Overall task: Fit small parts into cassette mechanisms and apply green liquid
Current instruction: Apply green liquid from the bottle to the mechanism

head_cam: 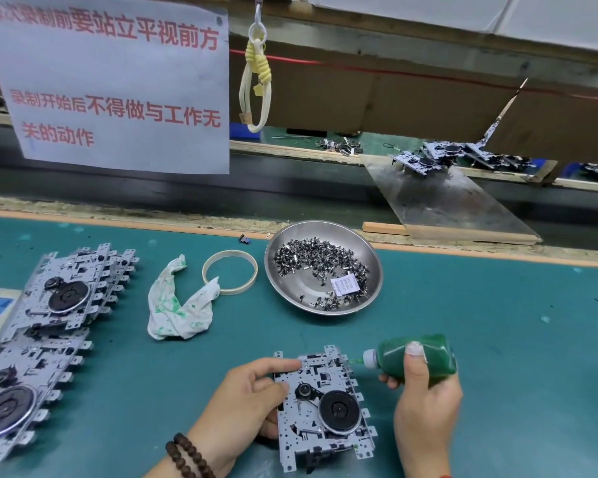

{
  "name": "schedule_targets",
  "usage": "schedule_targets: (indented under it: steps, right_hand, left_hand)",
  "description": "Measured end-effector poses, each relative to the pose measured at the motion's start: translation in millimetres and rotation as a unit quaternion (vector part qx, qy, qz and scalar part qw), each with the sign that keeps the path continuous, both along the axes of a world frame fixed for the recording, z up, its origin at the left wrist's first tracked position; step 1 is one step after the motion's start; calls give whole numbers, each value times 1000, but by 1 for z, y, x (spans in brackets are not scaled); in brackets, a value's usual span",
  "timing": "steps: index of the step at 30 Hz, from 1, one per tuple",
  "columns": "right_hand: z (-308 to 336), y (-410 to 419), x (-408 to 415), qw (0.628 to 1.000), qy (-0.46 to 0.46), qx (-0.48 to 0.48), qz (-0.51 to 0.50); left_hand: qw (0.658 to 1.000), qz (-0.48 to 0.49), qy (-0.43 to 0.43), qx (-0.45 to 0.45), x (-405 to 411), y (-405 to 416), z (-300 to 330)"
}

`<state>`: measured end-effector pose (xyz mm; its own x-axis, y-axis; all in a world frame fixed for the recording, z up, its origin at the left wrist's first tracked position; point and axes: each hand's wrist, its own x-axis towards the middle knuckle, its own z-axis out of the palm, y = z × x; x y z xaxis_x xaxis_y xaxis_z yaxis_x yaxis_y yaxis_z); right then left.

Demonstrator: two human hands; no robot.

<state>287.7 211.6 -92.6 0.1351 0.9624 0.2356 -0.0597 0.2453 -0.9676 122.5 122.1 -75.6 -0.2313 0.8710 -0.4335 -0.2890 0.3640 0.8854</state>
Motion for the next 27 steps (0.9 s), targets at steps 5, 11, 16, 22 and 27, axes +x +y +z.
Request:
schedule_targets:
  steps: [5,11,16,22,27]
  right_hand:
    - [0,0,0,1000,-11,2,-11]
    - [0,-1,-1,1000,-13,4,-7]
    - [1,-3,-2,999,-28,30,-18]
    - [3,-4,-4,998,-44,37,-28]
    - [6,-4,-6,997,-57,37,-38]
  left_hand:
    - [1000,-9,2,3,-1,0,3]
    - [1000,-8,12,-3,-1,3,5]
    - [1000,-4,14,-2,-1,5,4]
    - [1000,-2,18,-11,-2,7,4]
    - [1000,-2,15,-8,-2,6,4]
